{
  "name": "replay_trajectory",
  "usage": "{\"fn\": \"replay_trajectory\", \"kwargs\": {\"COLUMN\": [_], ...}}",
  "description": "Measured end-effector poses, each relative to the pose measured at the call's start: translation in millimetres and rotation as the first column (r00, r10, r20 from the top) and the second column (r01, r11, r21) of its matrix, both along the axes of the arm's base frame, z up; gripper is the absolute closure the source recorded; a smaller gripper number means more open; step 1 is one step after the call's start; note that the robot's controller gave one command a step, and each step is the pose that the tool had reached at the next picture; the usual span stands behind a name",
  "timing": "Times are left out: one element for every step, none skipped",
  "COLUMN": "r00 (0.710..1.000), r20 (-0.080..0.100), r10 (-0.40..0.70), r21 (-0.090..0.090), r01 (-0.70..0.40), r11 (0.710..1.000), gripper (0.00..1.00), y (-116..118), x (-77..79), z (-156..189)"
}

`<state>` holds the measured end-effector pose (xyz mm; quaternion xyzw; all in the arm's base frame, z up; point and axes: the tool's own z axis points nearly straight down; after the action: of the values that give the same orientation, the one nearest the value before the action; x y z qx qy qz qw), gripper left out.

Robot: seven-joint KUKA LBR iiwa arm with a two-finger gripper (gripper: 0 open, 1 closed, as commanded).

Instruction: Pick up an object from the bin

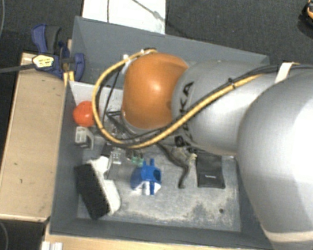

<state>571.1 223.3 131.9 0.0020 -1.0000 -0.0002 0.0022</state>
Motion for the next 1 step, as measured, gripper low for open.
{"fn": "replay_trajectory", "kwargs": {"r00": [1.000], "r20": [0.006], "r10": [-0.004], "r21": [0.001], "r01": [0.004], "r11": [1.000], "gripper": [0.00], "y": [-1.0], "x": [1.4], "z": [4.7]}}
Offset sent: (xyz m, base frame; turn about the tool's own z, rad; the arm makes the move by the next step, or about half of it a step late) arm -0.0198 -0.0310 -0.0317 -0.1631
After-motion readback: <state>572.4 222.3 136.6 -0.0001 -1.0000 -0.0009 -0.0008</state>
